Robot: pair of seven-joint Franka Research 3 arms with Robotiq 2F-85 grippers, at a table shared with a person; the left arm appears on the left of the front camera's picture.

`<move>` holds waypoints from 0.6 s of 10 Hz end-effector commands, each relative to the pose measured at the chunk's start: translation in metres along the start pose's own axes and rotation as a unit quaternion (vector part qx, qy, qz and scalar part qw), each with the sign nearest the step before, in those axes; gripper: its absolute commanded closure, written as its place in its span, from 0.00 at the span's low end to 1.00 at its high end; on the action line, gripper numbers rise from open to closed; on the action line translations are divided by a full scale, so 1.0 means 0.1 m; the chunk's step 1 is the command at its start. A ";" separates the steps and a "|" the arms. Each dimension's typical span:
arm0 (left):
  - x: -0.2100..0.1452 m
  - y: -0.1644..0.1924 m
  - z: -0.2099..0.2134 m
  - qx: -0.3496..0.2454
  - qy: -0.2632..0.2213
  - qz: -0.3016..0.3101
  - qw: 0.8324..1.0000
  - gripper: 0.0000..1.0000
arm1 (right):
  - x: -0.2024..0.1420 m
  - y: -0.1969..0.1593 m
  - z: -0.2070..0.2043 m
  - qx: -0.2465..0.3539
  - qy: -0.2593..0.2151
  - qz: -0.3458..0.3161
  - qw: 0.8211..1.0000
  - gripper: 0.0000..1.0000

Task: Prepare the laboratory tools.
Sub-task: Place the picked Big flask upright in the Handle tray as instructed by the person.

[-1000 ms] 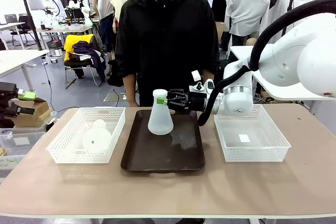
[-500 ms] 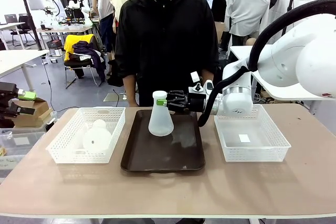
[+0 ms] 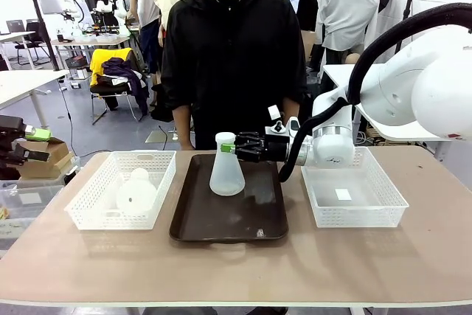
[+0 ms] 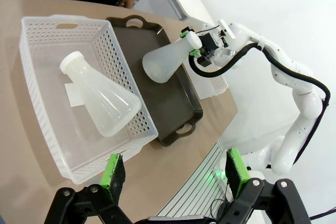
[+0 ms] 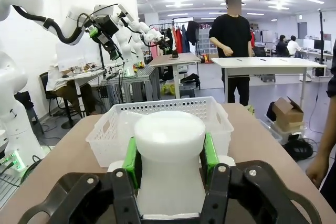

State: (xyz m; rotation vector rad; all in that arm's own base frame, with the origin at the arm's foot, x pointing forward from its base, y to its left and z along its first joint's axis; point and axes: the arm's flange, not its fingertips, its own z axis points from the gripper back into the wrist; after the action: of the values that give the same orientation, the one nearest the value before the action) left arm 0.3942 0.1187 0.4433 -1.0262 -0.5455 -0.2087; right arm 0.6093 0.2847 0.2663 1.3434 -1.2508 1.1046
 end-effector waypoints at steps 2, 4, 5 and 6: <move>-0.01 0.00 0.02 -0.004 0.000 -0.006 1.000 0.00 | 0.00 -0.08 0.02 0.006 -0.002 -0.012 1.000 0.52; -0.01 0.00 0.02 -0.004 0.000 -0.006 1.000 0.00 | -0.01 -0.07 0.04 0.010 -0.005 -0.015 1.000 0.14; -0.01 0.00 0.02 -0.004 0.000 -0.006 1.000 0.00 | -0.01 -0.07 0.05 0.012 -0.002 -0.015 1.000 0.00; -0.01 0.00 0.02 -0.004 0.000 -0.006 1.000 0.00 | 0.00 -0.06 0.06 0.021 0.002 -0.019 1.000 0.00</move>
State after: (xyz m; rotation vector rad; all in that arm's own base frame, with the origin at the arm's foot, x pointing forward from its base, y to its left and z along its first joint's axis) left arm 0.3942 0.1186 0.4433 -1.0262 -0.5455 -0.2087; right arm 0.6111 0.2792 0.2642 1.3587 -1.2368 1.0961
